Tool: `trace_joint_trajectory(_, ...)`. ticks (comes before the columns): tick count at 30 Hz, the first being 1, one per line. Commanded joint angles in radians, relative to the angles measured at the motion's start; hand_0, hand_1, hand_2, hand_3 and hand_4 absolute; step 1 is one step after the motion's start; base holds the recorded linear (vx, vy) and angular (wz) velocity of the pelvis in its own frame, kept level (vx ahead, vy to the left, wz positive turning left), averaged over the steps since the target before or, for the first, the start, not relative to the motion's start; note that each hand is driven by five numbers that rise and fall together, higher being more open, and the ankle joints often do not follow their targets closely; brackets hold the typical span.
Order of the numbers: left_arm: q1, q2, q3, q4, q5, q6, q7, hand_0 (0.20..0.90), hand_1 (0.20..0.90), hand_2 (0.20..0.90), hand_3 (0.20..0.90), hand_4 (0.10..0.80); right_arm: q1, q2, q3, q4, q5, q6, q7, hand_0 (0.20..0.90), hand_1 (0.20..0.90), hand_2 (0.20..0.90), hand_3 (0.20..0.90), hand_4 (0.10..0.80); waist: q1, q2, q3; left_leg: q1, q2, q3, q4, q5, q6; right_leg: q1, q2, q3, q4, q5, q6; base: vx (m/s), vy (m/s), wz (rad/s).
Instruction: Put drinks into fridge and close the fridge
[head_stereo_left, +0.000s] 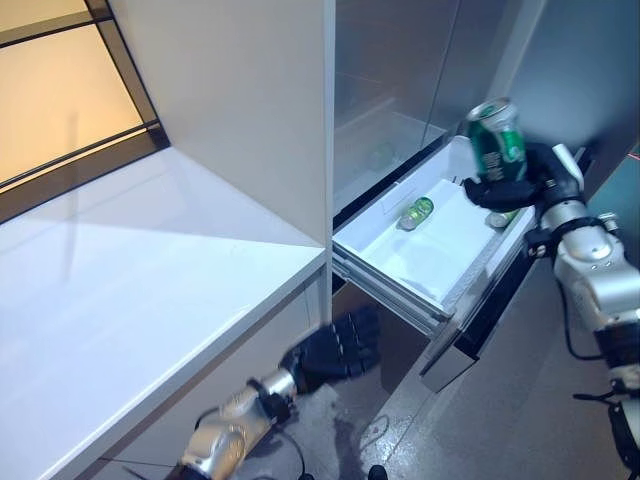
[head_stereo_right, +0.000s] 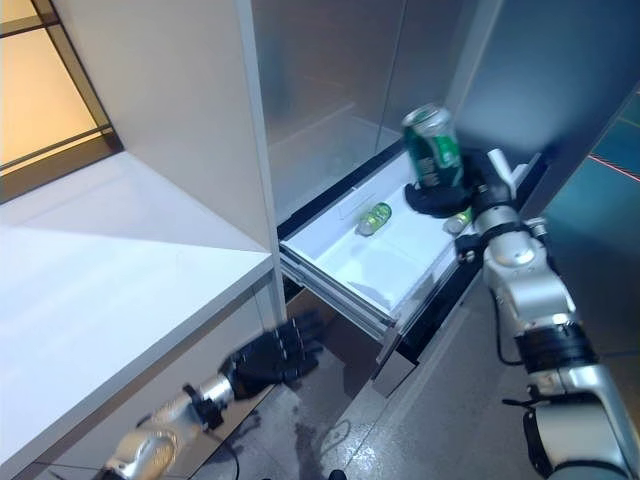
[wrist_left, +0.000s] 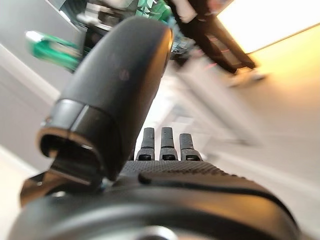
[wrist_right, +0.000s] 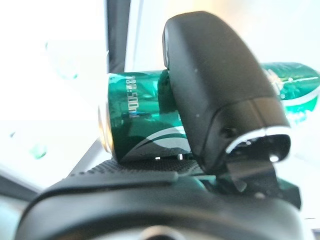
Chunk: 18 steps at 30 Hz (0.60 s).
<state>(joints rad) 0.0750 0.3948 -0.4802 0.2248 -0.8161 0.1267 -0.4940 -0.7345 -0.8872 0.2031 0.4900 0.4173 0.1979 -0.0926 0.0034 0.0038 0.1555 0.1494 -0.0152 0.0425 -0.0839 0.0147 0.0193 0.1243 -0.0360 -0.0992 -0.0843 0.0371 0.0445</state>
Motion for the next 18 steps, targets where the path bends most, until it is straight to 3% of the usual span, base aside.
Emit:
trace_joint_trajectory(1,-0.008,0.052,-0.052,-0.047,0.081,-0.065,-0.107,0.9,0.9,0.9,0.9,0.8,-0.303,-0.112,0.036,0.028,0.002,-0.172,-0.03,0.3,0.3,0.3,0.2,0.1,0.057,-0.044,-0.098,-0.031,-0.043,-0.037,0.085,-0.101,0.0,-0.017,0.037,-0.028,0.122,-0.11,-0.001,0.078,0.014,0.25)
trace_joint_trajectory(4,0.01,0.062,-0.098,0.094,0.195,-0.094,-0.09,0.9,0.9,0.9,0.9,0.8,-0.361,-0.089,0.109,0.161,-0.019,-0.174,-0.007,0.3,0.3,0.3,0.2,0.1,0.071,-0.037,-0.091,-0.041,-0.044,-0.036,0.088,-0.096,0.002,-0.022,0.037,-0.03,0.124,-0.113,-0.002,0.077,0.009,0.1)
trace_joint_trajectory(10,-0.01,0.034,-0.108,0.366,0.447,-0.171,0.107,0.9,0.9,0.9,0.9,0.8,-0.368,-0.02,0.155,0.24,-0.06,-0.113,0.013,0.3,0.3,0.3,0.2,0.1,0.083,-0.039,-0.072,-0.06,-0.044,-0.032,0.095,-0.091,0.007,-0.035,0.034,-0.031,0.132,-0.114,-0.003,0.079,-0.018,0.09)
trace_joint_trajectory(13,-0.038,0.005,-0.046,0.504,0.579,-0.187,0.188,0.9,0.9,0.9,0.9,0.8,-0.34,0.012,0.155,0.254,-0.081,-0.075,0.019,0.3,0.3,0.3,0.2,0.1,0.089,-0.043,-0.059,-0.076,-0.044,-0.03,0.103,-0.088,0.01,-0.047,0.033,-0.03,0.137,-0.113,-0.005,0.068,-0.046,0.06)
trace_joint_trajectory(18,-0.098,0.003,0.06,0.618,0.662,-0.138,0.333,0.9,0.9,0.9,0.9,0.8,-0.303,0.049,0.148,0.268,-0.109,-0.025,-0.007,0.3,0.3,0.3,0.2,0.1,0.104,-0.04,-0.004,-0.126,-0.043,-0.032,0.131,-0.084,0.016,-0.093,0.032,-0.032,0.16,-0.108,-0.007,-0.02,-0.057,0.03)
